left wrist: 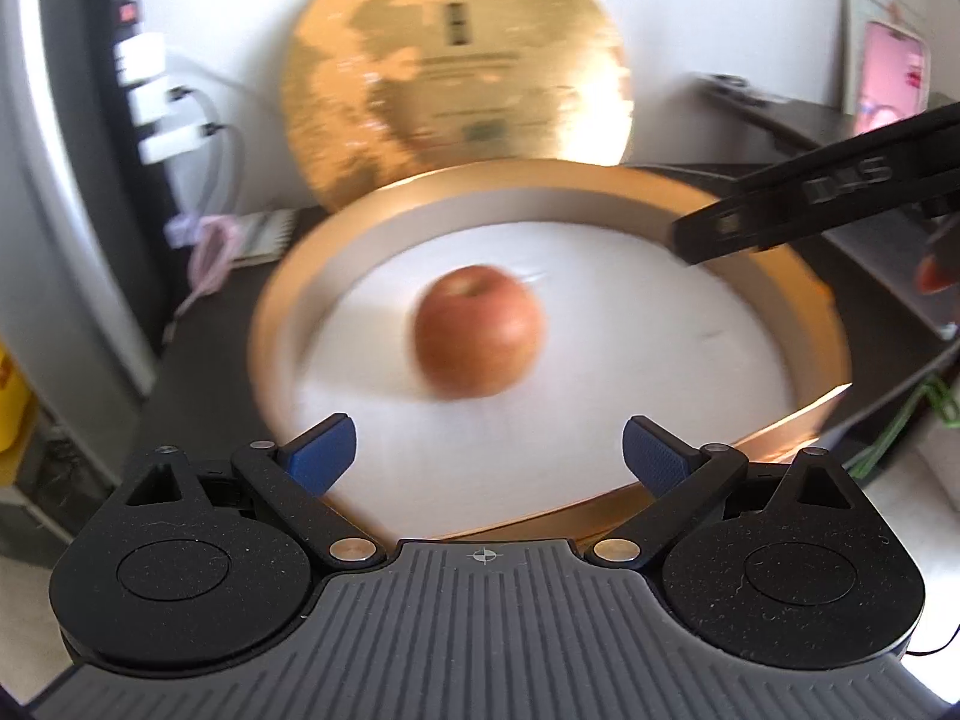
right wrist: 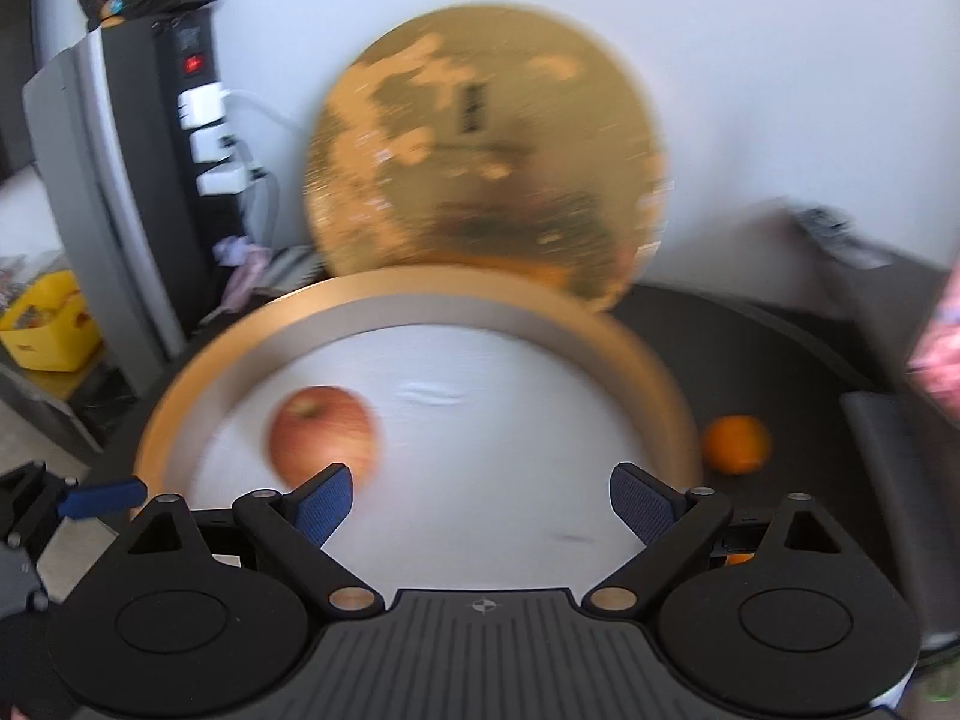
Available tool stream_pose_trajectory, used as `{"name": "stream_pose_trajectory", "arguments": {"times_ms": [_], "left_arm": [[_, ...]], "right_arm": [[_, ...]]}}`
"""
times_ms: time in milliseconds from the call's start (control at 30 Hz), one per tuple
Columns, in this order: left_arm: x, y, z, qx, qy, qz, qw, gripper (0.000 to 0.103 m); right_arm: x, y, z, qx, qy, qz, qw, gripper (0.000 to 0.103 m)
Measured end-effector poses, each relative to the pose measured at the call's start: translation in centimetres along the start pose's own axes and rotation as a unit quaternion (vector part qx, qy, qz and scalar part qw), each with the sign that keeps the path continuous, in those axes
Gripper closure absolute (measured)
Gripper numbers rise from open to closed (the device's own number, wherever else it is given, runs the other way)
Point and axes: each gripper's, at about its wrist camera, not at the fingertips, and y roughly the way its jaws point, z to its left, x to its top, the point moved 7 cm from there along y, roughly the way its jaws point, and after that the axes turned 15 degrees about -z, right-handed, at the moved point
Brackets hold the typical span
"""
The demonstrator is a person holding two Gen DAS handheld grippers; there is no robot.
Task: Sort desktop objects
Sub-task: 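Withdraw the right gripper from the box toward the mandarins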
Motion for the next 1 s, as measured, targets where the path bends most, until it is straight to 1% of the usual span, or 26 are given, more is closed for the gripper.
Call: {"name": "stream_pose_trajectory", "arguments": {"times_ms": [100,200,300,333,367,467,500,567,633,733,867,1000], "left_arm": [[1.0,0.1,-2.4,-0.026,0.003,-0.003,0.9996,0.004],[2.2,0.3,-5.3,-0.051,0.012,-0.012,0.9985,0.004],[3.4,0.3,-7.3,-0.068,0.02,-0.024,0.9972,0.004],[4.0,0.3,-7.8,-0.073,0.019,-0.028,0.9968,0.004],[4.6,0.3,-8.0,-0.076,0.014,-0.033,0.9965,0.004],[6.2,0.2,-8.4,-0.08,0.005,-0.045,0.9958,0.004],[6.7,0.0,-8.4,-0.077,0.005,-0.049,0.9958,0.004],[7.7,-0.5,-7.9,-0.071,0.0,-0.056,0.9959,0.004],[8.5,-1.0,-6.6,-0.061,-0.002,-0.06,0.9963,0.003],[9.4,-1.9,-3.9,-0.031,0.003,-0.064,0.9975,0.002],[10.5,-3.1,0.9,0.025,-0.01,-0.066,0.9975,0.002],[9.7,-3.4,3.4,0.056,-0.001,-0.06,0.9966,0.002]], "right_arm": [[1.1,-3.0,-3.1,-0.032,-0.032,-0.004,0.999,0.01],[2.3,-5.6,-5.6,-0.053,-0.058,-0.007,0.997,0.01],[3.4,-7.4,-7.8,-0.069,-0.058,-0.01,0.996,0.011],[3.8,-8.0,-8.4,-0.075,-0.066,-0.009,0.995,0.014],[4.3,-8.7,-8.9,-0.083,-0.078,-0.01,0.993,0.014],[6.1,-11.0,-10.0,-0.096,-0.077,-0.045,0.991,0.009],[6.5,-11.6,-10.3,-0.095,-0.065,-0.059,0.992,0.006],[5.8,-11.9,-10.4,-0.082,-0.029,-0.075,0.993,0.005],[4.3,-11.7,-10.3,-0.067,0.0,-0.084,0.994,0.006],[2.1,-10.1,-9.9,-0.046,0.045,-0.093,0.994,0.006],[-0.2,-7.3,-10.4,-0.022,0.117,-0.092,0.989,0.007],[-2.5,-4.6,-10.9,-0.031,0.141,-0.067,0.987,0.007]]}}
